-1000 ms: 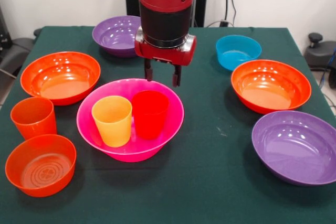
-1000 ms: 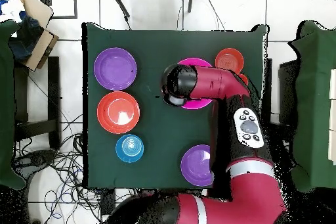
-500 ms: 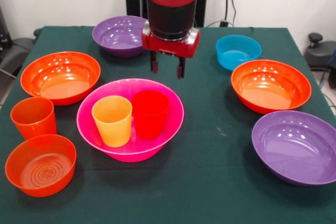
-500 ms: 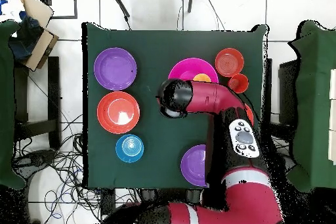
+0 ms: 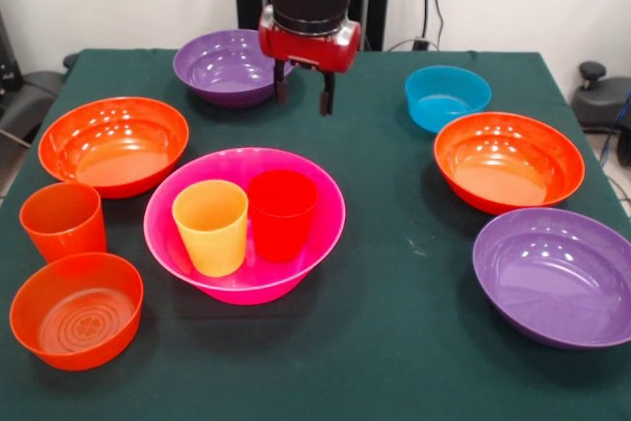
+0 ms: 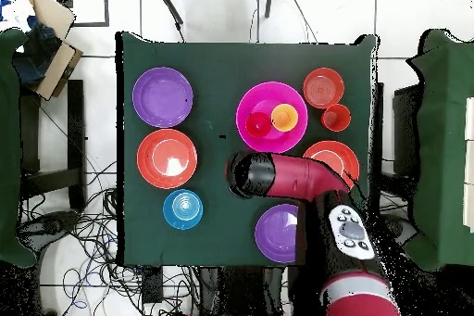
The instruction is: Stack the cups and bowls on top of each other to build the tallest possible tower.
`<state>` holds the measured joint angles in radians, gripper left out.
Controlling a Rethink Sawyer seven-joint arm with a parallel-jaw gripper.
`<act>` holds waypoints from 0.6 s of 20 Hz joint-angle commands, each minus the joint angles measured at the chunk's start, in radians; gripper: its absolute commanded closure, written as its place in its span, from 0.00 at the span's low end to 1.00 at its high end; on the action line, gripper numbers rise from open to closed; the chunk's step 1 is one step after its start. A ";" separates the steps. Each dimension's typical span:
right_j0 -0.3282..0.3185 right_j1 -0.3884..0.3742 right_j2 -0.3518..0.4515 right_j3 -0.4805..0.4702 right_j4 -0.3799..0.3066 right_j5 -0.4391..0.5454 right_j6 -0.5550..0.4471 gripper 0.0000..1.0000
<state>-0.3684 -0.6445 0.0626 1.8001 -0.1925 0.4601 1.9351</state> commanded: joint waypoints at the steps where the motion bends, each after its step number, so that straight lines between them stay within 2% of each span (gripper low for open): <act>1: -0.018 0.034 0.001 0.215 -0.069 -0.194 0.126 0.00; 5: 0.002 0.100 -0.039 0.232 -0.092 -0.292 0.132 0.00; 12: 0.038 0.127 -0.076 0.278 -0.093 -0.328 0.125 0.00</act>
<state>-0.3706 -0.5820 -0.0187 1.9895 -0.2358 0.1902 1.9351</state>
